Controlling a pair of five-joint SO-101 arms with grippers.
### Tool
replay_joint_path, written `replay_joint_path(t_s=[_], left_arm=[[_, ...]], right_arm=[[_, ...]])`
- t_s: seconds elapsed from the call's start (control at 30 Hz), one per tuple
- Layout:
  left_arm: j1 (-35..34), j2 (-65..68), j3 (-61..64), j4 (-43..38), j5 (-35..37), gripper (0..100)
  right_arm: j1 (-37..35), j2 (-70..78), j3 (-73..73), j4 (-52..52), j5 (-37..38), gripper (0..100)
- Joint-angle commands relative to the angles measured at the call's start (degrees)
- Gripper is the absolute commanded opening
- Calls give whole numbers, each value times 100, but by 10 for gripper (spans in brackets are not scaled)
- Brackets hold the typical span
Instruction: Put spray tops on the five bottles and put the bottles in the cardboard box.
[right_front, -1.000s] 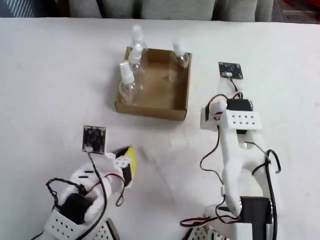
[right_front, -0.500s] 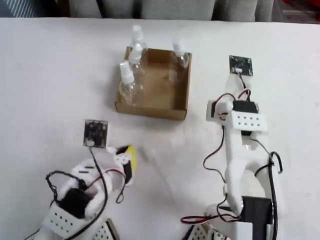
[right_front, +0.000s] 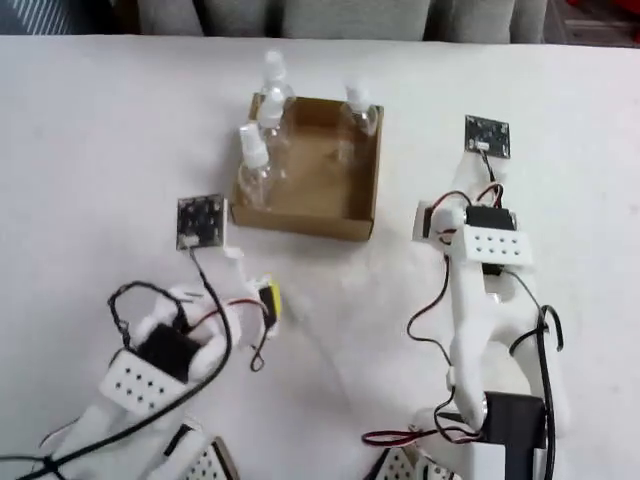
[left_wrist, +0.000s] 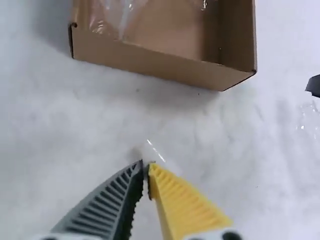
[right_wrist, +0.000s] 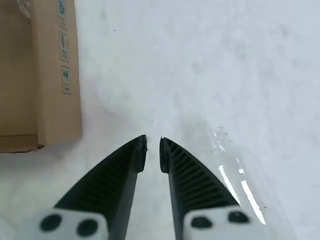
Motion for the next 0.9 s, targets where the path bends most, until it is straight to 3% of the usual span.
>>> replay_joint_path(t_s=[0.0, 0.13, 0.37, 0.57, 0.87], left_arm=[[31, 743, -677, 79, 158, 28], [13, 1376, -905, 70, 431, 35], [-251, 1798, -1064, 70, 484, 195], [-708, 1851, -941, -185, 712, 195], [-268, 1851, -659, -510, 712, 195]], right_arm=[[145, -180, -44, -84, -35, 18], [189, -180, -44, -110, -35, 20], [163, -180, -53, -119, -35, 20], [84, -180, -53, -127, -35, 20], [92, -48, -35, -268, -35, 20]])
